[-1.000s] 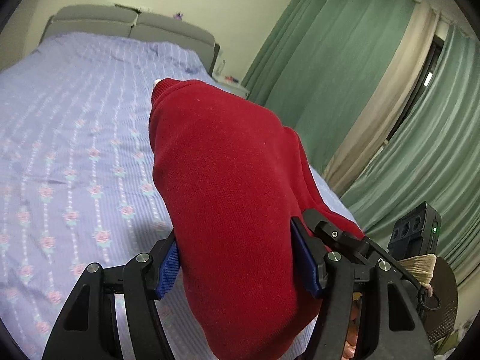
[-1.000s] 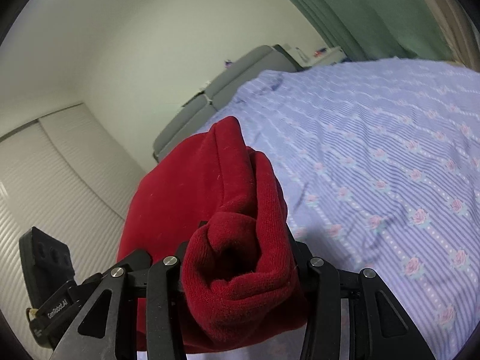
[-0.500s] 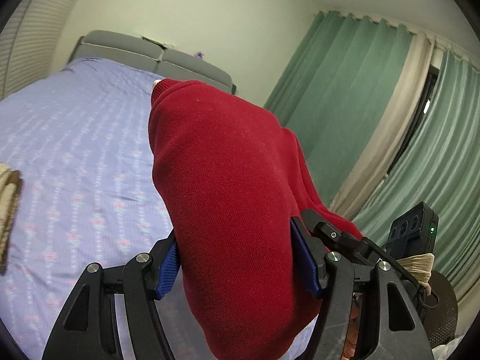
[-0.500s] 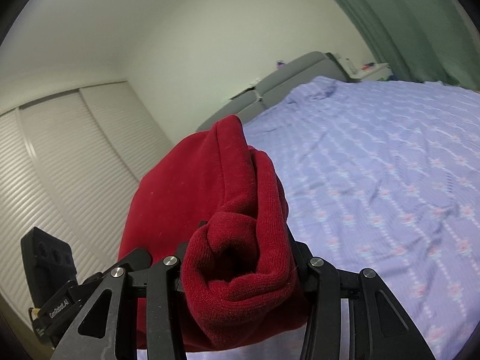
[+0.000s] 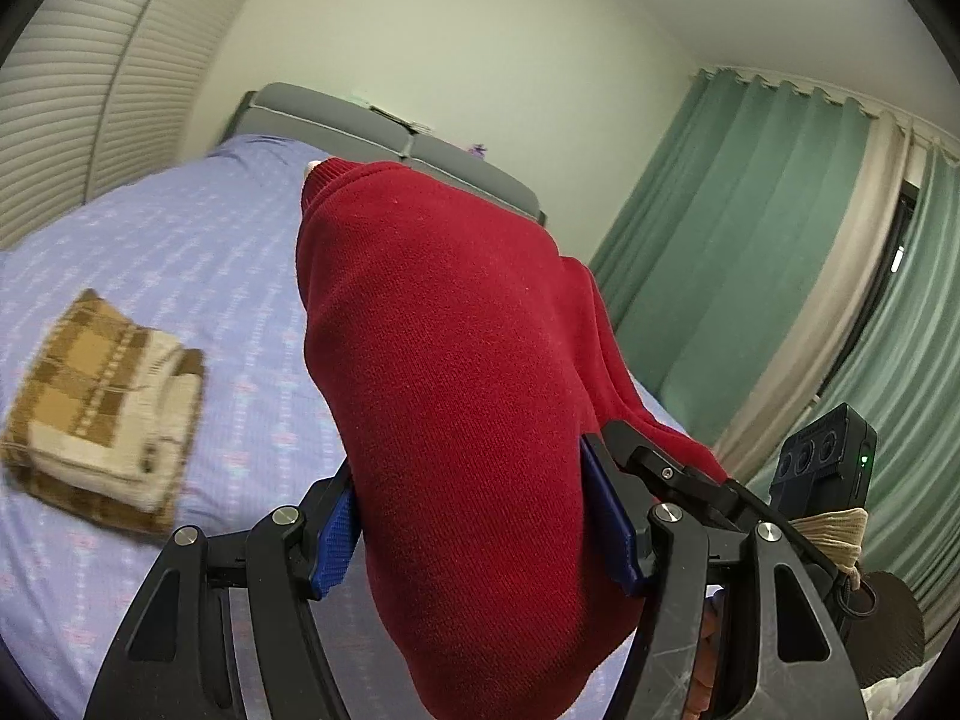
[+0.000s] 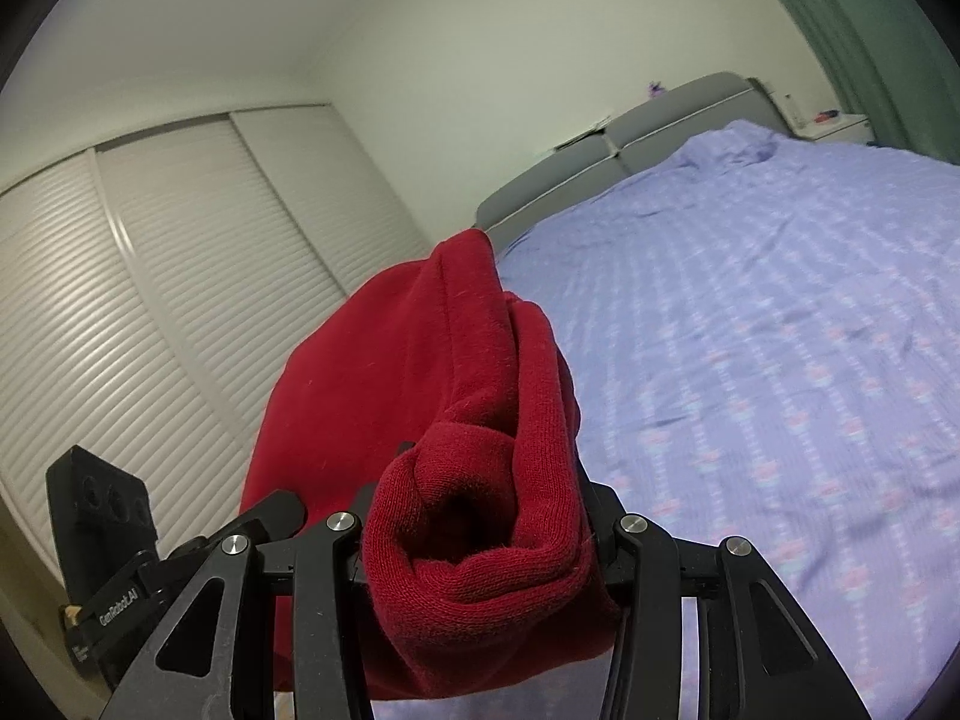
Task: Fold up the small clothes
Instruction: 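Lift the bundle with both tools and carry it toward the plaid blanket stack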
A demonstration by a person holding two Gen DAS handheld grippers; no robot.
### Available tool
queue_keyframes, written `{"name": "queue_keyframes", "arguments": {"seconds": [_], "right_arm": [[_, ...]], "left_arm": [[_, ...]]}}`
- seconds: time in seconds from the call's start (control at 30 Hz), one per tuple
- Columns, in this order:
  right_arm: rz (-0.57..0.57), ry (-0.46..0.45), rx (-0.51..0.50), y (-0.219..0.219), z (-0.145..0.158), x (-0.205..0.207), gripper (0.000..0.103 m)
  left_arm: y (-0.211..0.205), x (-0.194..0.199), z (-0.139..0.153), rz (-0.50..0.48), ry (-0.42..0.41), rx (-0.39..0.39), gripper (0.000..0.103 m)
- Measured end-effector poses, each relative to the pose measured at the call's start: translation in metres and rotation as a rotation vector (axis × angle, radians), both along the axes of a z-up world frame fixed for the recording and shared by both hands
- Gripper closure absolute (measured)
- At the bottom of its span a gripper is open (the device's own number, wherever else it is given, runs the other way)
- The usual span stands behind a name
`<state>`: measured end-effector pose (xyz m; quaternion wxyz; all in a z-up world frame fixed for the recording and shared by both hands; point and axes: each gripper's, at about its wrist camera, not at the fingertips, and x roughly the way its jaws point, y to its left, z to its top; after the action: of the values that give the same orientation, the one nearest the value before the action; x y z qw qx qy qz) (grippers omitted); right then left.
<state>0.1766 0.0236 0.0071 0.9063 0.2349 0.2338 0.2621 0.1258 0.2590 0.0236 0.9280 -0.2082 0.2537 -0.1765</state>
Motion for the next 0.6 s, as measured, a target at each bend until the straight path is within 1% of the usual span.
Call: {"name": "queue_keyframes", "arguments": {"seconds": [0.1, 0.3, 0.47, 0.6], "right_arm": [[0.028, 0.006, -0.004, 0.025, -0.003, 0.005, 0.058], [0.062, 0.019, -0.011, 0.066, -0.013, 0.015, 0.058], [0.077, 0.037, -0.006, 0.095, -0.021, 0.027, 0.058], [0.082, 0.051, 0.002, 0.125, -0.024, 0.040, 0.058]], "left_arm": [[0.026, -0.002, -0.003, 0.019, 0.007, -0.001, 0.037], [0.070, 0.007, -0.012, 0.042, 0.030, -0.013, 0.037], [0.106, 0.021, -0.016, 0.056, 0.045, -0.003, 0.037], [0.139, 0.041, -0.016, 0.056, 0.061, 0.004, 0.037]]}}
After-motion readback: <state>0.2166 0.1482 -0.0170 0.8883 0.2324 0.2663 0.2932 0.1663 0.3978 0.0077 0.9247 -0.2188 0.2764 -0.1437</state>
